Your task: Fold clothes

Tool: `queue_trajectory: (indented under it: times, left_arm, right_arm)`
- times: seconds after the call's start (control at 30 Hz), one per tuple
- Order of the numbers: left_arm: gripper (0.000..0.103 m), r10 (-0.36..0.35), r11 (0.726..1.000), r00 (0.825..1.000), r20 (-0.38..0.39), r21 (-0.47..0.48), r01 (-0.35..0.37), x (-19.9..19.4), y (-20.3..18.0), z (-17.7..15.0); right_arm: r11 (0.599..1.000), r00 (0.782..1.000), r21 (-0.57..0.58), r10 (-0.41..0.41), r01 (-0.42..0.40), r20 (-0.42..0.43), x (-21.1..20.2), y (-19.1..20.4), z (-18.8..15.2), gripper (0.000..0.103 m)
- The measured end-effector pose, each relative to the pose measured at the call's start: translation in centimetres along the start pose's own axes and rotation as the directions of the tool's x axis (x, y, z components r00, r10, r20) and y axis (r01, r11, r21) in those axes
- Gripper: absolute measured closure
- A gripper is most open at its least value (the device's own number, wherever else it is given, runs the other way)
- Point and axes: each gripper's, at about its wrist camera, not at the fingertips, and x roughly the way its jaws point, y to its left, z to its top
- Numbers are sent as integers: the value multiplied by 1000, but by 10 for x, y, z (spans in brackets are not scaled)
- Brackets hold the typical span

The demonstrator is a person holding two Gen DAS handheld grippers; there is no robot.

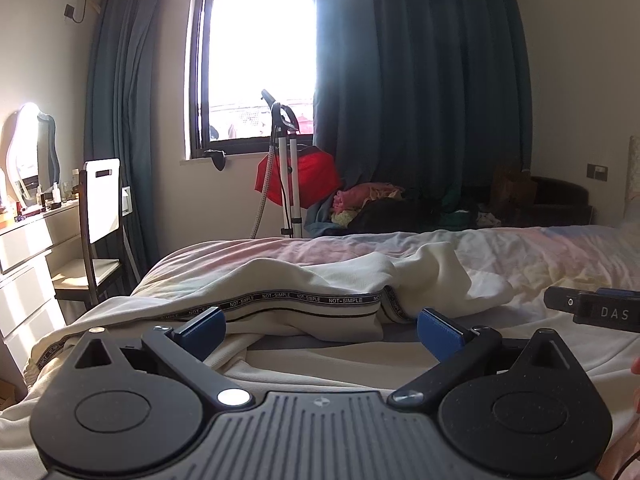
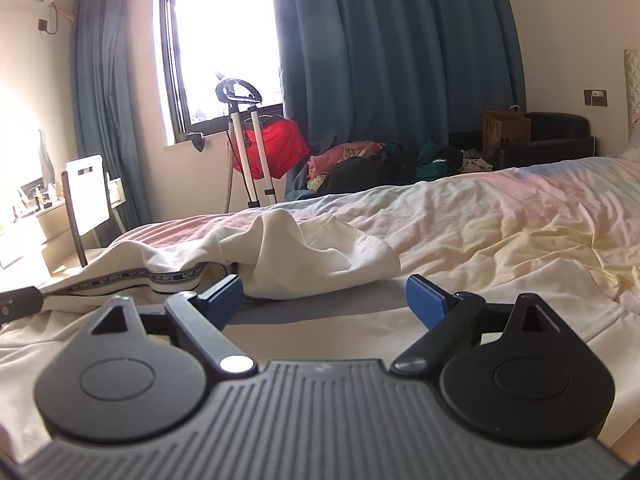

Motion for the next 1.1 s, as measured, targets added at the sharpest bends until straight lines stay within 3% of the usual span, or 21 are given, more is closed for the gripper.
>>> queue_trajectory:
  times: [0.17,0.33,0.43,0.53,0.67,0.77,0.83,0.93,1.03,1.1]
  left_arm:
    - [0,-7,1000,1000,8,-30,8,-4,4,1]
    - [0,-30,997,1000,4,-77,30,3,11,-3]
    - [0,-25,998,1000,-14,-57,24,11,11,-7]
    - [0,-46,993,998,-43,-112,41,24,18,-14]
    - [0,-74,978,992,-98,-202,53,47,31,-24]
    - [0,-70,969,991,-115,-242,40,60,41,-31]
    - [0,-67,963,990,-120,-267,32,67,48,-36]
    - [0,-61,955,988,-142,-297,16,77,58,-41]
    - [0,-60,947,988,-144,-322,10,82,64,-42]
    - [0,-59,942,988,-143,-334,8,82,66,-41]
  right_arm:
    - [993,993,105,60,-50,-97,15,-6,-9,13]
    - [991,974,103,101,-82,-201,61,0,-15,13]
    - [968,965,232,148,-97,-215,95,-11,-6,13]
    - [864,951,503,182,-34,-249,148,-38,-5,13]
    - [736,962,674,136,61,-235,205,-52,-11,17]
    - [739,969,659,38,138,-246,236,-52,-5,40]
    - [738,961,642,-32,207,-273,253,-52,1,87]
    - [787,962,568,-116,241,-248,258,-48,34,90]
    - [860,979,468,-179,203,-97,237,-36,83,91]
    - [902,977,388,-212,190,14,214,-27,117,91]
